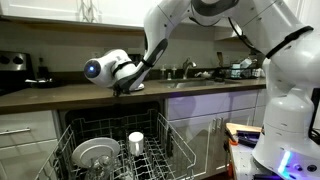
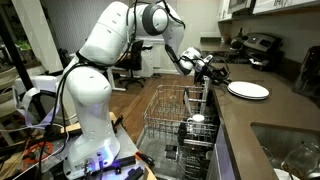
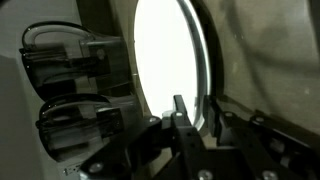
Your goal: Take the white plate on the top and put it behind the white cup in the dishwasher
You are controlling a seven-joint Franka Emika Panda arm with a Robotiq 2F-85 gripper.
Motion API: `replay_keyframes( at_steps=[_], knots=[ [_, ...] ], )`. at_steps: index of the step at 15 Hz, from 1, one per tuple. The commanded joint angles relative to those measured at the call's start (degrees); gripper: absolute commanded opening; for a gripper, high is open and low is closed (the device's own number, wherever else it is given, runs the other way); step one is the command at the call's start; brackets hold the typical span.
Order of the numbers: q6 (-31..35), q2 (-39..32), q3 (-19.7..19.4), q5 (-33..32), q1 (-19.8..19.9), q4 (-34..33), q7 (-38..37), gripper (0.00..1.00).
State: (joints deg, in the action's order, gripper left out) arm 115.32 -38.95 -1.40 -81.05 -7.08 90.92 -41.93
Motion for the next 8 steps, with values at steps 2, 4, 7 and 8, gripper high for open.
replay_keyframes(
  at_steps=[2, 4, 7, 8],
  knots=[
    [0.68, 0.60, 0.36, -0.86, 0.76, 1.01, -1.22, 0.27],
    [0.69, 0.59, 0.36, -0.84, 0.78, 1.04, -1.27, 0.24],
    [0.67, 0.62, 0.36, -0.83, 0.78, 1.15, -1.32, 0.21],
    [0.65, 0.65, 0.35, -0.83, 0.78, 1.20, -1.33, 0.19]
  ],
)
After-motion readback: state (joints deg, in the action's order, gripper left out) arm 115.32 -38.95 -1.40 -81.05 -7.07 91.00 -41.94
